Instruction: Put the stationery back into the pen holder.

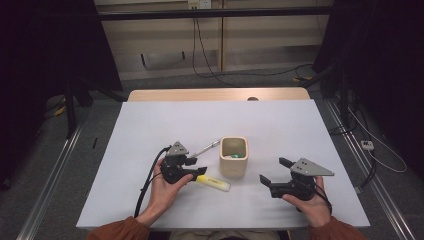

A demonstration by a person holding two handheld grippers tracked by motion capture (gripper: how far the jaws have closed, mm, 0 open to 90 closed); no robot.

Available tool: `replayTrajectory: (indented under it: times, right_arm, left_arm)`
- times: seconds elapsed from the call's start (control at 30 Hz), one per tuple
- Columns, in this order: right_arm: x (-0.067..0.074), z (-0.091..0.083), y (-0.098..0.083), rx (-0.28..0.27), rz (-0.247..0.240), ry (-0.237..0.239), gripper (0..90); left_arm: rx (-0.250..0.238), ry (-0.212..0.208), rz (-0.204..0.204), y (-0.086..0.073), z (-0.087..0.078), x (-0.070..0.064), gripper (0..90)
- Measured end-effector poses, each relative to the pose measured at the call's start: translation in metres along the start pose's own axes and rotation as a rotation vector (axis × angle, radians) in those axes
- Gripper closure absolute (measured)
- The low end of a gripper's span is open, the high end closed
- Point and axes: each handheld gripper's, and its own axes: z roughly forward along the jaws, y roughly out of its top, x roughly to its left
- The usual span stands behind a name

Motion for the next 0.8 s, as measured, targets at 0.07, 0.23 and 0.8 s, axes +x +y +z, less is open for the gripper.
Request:
replayTrajectory:
  times: [0.07, 0.23, 0.8]
  right_arm:
    - [0.001, 0.001, 0.0, 0.007, -0.001, -0.002, 5.7]
    - [0.002, 0.001, 0.0, 0.015, -0.007, 0.005, 4.7]
    - [0.002, 0.002, -0.002, 0.02, -0.021, -0.003, 5.6]
  left_arm:
    - [0.0, -0.015, -0.013, -0.001, 0.001, 0.002, 56.3]
    - [-0.014, -0.017, -0.015, -0.002, 0.0, 0.005, 78.3]
    - [0.102, 0.025, 0.026, -0.008, 0.02, 0.012, 90.0]
